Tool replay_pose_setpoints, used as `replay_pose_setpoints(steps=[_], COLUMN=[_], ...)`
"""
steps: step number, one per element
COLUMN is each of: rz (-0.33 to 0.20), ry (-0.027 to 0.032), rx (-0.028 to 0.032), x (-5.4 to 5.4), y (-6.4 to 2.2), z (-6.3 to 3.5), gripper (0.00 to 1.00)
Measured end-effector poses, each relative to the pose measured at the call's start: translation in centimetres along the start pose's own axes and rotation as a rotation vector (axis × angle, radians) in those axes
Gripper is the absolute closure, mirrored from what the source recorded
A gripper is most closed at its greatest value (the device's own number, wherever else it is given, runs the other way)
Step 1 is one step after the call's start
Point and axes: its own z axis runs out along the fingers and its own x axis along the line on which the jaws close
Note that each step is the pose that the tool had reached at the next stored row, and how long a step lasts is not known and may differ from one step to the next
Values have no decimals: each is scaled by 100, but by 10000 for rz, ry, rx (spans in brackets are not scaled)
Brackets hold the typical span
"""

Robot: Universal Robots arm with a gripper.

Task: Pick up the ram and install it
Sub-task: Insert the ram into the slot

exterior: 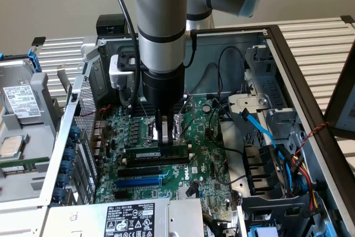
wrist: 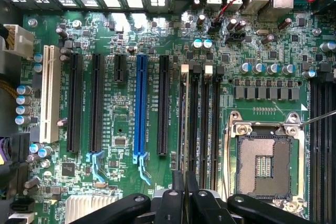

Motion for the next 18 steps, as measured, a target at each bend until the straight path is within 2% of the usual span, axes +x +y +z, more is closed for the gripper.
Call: replay_pose_setpoints(steps=[8,10,11,18], rz=[1,2,2,0], ry=[-5,-7,-6,-4], rx=[-2,2,3,2], x=[0,-1,0,0], y=[1,1,1,0], z=[4,5,5,4], gripper=[87,86,79,79])
